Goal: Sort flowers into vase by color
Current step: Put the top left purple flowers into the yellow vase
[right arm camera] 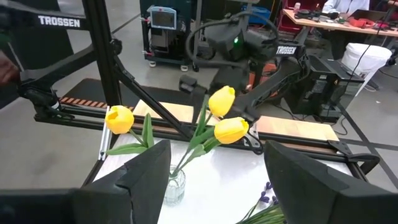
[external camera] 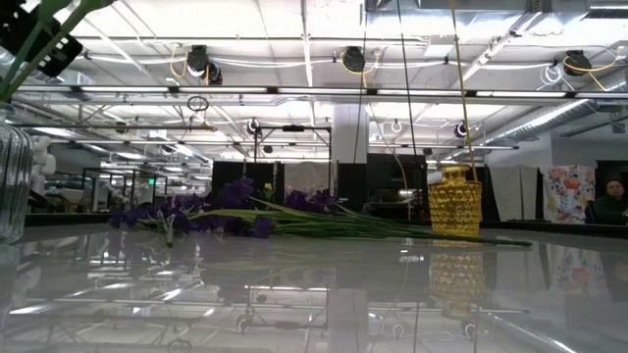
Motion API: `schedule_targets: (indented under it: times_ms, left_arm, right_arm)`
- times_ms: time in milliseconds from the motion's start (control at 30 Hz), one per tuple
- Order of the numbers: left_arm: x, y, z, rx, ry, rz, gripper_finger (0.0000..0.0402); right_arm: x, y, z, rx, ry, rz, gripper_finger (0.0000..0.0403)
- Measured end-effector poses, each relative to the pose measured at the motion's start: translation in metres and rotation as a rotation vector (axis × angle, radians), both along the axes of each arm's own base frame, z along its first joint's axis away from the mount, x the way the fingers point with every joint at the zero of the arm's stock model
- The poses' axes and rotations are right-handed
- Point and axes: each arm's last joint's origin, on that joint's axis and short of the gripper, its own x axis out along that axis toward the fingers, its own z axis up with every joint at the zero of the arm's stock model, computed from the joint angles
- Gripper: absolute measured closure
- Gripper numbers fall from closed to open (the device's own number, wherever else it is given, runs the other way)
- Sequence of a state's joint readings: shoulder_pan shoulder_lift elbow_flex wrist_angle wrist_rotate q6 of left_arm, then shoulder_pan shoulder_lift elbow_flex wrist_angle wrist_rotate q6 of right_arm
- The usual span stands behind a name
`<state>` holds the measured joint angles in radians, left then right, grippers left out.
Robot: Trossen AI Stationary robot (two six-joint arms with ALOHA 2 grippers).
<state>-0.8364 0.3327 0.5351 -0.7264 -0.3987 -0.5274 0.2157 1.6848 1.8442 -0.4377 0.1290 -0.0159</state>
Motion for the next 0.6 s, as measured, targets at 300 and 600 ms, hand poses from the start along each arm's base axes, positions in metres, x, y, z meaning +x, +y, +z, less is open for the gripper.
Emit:
schedule_targets:
  times_ms: [300,600]
  left_arm:
    - [-0.006,0.016,0.047,-0.079,-0.165,0.230,0.0187]
    - [-0.016,0.036,0.087,-0.063,-0.335,0.489,0.0192]
  right_arm:
    - [0.000,0.000,-0.001,-0.005,0.005,0.002,0.0152]
    - [0.000,0.000,-0.002,-0.007,0.016,0.002,0.0152]
